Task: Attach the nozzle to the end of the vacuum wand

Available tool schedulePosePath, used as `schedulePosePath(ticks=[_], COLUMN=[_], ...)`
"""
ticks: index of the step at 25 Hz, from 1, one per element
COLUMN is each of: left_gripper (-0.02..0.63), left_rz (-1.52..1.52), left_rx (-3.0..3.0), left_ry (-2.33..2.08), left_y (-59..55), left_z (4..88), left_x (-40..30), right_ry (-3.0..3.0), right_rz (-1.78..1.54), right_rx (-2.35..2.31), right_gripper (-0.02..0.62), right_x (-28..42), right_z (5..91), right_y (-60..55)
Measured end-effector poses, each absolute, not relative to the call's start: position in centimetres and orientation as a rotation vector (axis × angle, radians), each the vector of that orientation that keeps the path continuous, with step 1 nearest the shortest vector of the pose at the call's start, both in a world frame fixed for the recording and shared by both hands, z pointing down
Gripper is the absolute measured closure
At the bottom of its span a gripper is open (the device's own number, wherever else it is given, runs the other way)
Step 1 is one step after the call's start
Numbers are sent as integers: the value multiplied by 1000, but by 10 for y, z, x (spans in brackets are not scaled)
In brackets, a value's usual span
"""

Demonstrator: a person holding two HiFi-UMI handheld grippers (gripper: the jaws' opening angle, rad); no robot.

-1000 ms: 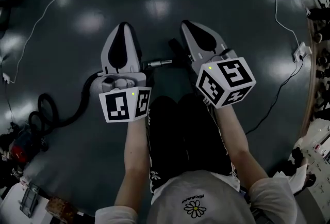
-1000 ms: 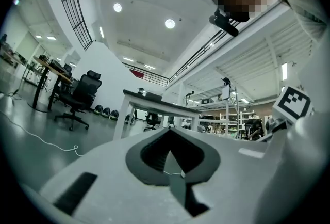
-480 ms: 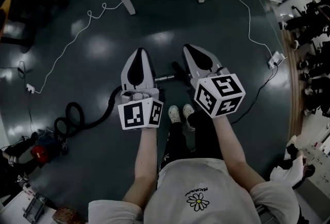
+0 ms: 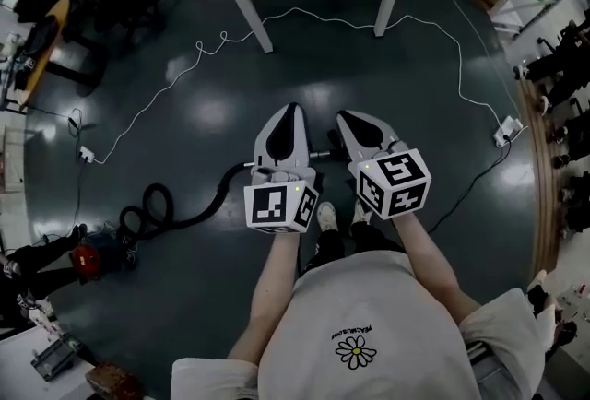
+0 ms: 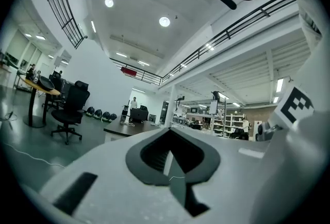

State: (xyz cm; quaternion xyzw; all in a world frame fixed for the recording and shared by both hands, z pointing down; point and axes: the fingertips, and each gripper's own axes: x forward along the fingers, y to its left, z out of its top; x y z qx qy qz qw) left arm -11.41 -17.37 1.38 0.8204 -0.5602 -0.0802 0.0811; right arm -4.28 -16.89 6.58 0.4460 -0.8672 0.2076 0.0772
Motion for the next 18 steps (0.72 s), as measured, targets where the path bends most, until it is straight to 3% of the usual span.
schedulePosePath(ticks=[18], left_gripper=[603], left_rz=[-323], left_rx=[2502], left_ry=[-1717], left_y=[-157], left_z=[-19], left_x=[-94], right_ry=[-2692], right_rz=[403], right_rx=[1345], right_gripper=[588], right_x=[-15], right_z=[9], right_y=[-140])
